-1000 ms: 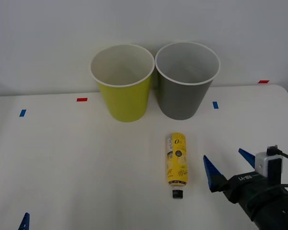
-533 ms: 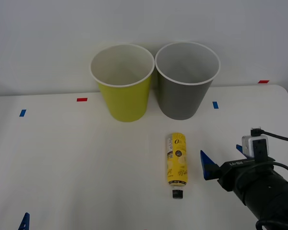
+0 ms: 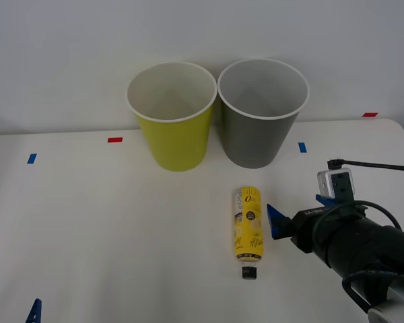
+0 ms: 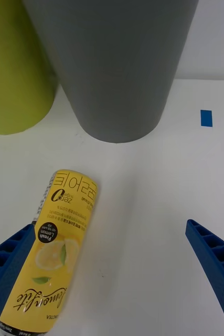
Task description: Put cans in the gray bin and PET bottles in the light green bin.
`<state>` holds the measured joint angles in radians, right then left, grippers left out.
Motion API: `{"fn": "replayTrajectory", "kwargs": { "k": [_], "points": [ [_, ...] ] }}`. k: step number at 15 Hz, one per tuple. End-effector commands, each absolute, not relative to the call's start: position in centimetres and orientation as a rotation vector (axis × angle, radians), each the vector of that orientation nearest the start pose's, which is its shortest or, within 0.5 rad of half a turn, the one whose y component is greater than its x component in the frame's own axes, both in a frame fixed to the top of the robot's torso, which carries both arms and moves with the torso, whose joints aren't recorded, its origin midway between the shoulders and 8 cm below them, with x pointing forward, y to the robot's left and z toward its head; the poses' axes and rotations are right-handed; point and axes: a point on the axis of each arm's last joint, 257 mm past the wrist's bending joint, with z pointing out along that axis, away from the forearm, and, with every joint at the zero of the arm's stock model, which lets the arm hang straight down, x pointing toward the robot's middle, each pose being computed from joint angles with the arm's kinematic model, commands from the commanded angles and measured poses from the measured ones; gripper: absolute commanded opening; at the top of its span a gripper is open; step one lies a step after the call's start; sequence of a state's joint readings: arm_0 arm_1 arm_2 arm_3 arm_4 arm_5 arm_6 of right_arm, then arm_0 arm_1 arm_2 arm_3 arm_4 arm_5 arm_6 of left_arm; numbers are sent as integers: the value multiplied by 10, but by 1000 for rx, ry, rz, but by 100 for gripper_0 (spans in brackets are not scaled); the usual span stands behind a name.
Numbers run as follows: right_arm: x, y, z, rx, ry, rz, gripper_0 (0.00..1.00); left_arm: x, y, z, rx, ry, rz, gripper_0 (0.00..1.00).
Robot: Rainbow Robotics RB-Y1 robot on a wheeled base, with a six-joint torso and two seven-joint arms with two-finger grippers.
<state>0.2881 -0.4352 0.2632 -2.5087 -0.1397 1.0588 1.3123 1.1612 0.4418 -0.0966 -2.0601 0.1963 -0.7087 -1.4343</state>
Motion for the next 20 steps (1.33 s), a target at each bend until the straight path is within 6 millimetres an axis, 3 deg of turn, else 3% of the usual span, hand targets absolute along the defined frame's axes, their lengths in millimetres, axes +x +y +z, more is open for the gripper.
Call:
{"fn": "replayTrajectory", "kwargs": {
  "k": [1, 4, 8, 12, 17, 20],
  "points": [
    [378, -177, -209, -257, 2126, 134, 100, 195, 321, -220, 8, 1551, 5, 100],
    [383, -177, -205, -265, 2137, 117, 100, 195, 321, -220, 8, 1551, 5, 100],
    [386, -161, -204, -292, 2221, 143, 100, 195, 321, -220, 8, 1551, 5, 100],
    [413, -144, -220, -269, 2284, 193, 100, 195, 321, -220, 8, 1551, 5, 100],
    [412, -140, -227, -144, 2392, 248, 100, 195, 321, -220, 8, 1551, 5, 100],
    [421, -137, -238, -81, 2439, 313, 100, 195, 321, -220, 8, 1551, 5, 100]
  ]
}}
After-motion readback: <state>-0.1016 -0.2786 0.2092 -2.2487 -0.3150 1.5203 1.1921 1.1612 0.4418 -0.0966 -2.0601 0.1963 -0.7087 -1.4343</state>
